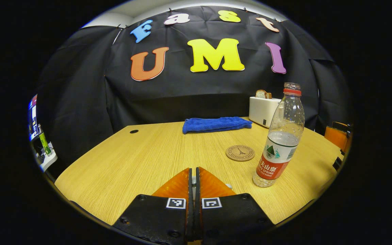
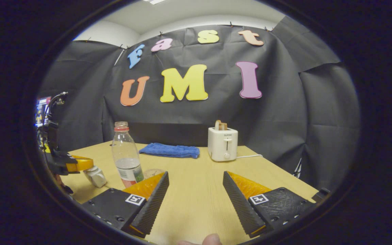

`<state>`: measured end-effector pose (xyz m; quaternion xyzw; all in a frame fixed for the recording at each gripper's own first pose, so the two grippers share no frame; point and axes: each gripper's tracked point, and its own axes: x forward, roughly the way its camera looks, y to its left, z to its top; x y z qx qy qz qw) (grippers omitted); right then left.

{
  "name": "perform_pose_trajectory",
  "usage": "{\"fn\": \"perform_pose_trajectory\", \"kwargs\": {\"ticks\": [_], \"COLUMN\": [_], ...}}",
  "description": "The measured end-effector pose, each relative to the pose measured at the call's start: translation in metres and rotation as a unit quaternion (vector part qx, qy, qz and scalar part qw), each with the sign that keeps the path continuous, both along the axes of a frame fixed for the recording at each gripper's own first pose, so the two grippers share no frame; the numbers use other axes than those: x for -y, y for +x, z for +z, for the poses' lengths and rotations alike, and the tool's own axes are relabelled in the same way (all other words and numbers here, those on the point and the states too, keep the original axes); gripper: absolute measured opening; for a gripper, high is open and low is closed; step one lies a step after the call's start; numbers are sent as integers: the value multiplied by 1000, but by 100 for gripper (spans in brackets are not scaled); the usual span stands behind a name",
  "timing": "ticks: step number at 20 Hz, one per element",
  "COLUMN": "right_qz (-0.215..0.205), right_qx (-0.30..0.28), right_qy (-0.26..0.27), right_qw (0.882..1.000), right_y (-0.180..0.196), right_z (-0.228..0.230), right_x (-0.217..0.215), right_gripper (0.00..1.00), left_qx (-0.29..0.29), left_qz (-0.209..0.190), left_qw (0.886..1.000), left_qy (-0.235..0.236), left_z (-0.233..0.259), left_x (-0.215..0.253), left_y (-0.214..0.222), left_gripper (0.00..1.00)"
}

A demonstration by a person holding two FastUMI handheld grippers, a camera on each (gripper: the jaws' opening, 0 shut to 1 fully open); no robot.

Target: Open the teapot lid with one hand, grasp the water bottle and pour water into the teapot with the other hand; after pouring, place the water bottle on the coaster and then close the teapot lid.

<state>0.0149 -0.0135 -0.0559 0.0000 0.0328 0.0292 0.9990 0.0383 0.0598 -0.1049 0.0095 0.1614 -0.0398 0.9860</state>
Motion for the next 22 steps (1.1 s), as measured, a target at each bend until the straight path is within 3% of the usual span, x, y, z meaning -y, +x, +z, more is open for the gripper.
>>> {"fn": "perform_pose_trajectory", "kwargs": {"ticks": [10,15,22], "right_qz": [116,133,119], "right_qx": [-24,-51,-63], "right_qy": [-9,1,-6], "right_qw": [993,990,991], "right_y": [-8,15,48], "right_z": [-21,-39,-51], "right_x": [-86,-120,-145], "right_gripper": [95,93,95], "left_qx": [50,65,62], "left_qz": [7,16,27], "left_qw": [998,997,996], "left_qy": [-34,-39,-62], "left_z": [46,57,56], "left_x": [-7,-17,-36], "left_y": [-22,-36,-44], "left_gripper": [3,3,3]}}
